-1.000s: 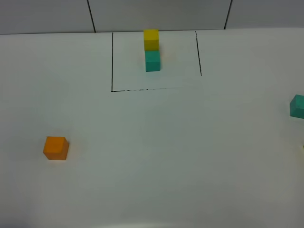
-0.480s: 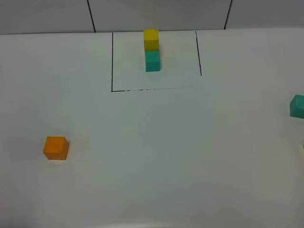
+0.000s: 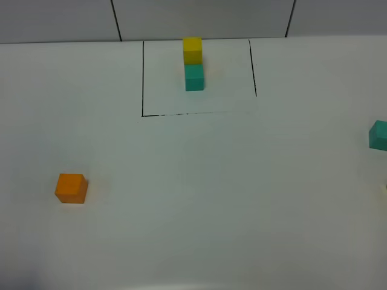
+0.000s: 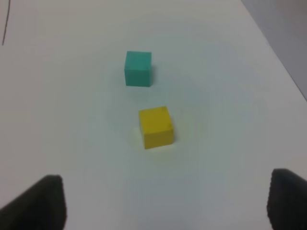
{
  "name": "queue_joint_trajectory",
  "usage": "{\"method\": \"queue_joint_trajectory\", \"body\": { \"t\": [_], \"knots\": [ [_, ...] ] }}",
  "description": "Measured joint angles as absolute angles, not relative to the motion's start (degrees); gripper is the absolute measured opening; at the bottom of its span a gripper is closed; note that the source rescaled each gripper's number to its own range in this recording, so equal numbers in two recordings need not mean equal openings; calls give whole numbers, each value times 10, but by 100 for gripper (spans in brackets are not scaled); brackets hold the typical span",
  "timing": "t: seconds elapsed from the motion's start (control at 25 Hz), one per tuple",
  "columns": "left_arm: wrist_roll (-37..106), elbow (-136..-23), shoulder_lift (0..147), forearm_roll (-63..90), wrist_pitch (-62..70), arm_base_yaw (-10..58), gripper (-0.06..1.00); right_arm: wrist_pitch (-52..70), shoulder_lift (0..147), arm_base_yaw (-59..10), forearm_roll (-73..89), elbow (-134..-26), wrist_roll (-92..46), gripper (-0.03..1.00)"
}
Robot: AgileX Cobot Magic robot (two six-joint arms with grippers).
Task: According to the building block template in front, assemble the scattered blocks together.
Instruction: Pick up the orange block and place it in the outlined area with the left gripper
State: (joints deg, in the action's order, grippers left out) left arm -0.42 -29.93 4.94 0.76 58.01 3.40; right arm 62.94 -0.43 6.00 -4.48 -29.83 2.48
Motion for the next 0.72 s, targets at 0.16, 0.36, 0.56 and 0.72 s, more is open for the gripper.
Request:
{"method": "queue_joint_trajectory", "body": {
  "t": [0.16,0.36,0.56,0.72],
  "knots": [
    [-4,-302,134,8,522,34,100,629,-4,60,-45,-298,25,77],
    [-4,-302,275,9,431,34,97,629,-4,60,-45,-298,25,77],
    [0,-325,435,53,383,34,96,629,-4,60,-45,-298,25,77],
    [25,-384,565,91,401,34,93,629,-4,60,-45,-298,25,77]
  ]
}}
